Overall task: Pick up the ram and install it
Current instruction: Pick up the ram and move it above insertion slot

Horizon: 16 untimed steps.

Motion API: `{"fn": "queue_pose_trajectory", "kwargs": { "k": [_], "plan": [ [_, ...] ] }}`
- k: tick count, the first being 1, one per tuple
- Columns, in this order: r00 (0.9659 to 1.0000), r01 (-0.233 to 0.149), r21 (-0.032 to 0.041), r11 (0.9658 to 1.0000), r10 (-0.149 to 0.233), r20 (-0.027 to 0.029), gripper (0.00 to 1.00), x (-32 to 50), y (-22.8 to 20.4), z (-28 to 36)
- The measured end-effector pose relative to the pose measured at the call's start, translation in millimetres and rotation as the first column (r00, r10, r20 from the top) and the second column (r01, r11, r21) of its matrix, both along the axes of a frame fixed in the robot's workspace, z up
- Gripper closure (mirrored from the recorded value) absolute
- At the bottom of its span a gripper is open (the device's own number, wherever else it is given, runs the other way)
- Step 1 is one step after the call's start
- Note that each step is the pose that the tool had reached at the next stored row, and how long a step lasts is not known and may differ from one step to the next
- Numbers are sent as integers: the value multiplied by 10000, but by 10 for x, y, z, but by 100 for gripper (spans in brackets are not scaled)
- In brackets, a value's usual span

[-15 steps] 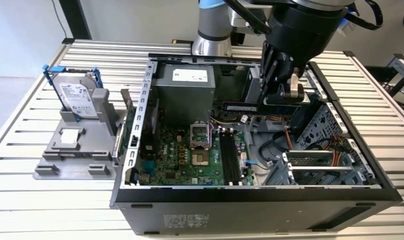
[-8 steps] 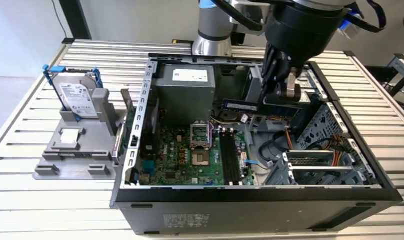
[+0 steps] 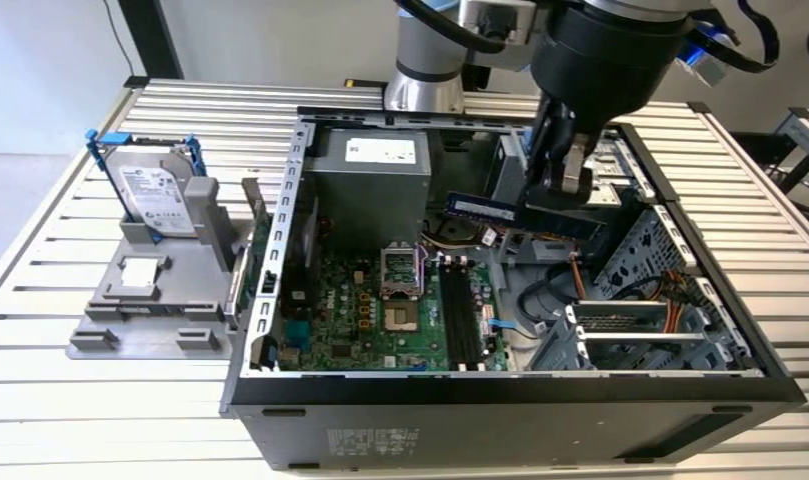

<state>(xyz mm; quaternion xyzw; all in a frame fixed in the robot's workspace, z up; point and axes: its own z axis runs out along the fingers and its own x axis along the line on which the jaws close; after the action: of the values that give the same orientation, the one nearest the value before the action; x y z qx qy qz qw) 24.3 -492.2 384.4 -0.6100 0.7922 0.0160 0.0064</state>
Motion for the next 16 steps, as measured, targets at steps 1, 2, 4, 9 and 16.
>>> {"fn": "queue_pose_trajectory", "kwargs": {
  "k": [1, 2, 4, 9, 16],
  "plan": [
    [9999, 155, 1, 9999, -155, 0, 100, 0, 0, 0],
    [9995, 314, 1, 9995, -314, 0, 100, 0, 0, 0],
    [9980, 625, 1, 9980, -625, 0, 100, 0, 0, 0],
    [9898, 1424, 0, 9898, -1424, 0, 100, 0, 0, 0],
    [9671, 2543, 1, 9671, -2543, 0, 100, 0, 0, 0]
  ]
}}
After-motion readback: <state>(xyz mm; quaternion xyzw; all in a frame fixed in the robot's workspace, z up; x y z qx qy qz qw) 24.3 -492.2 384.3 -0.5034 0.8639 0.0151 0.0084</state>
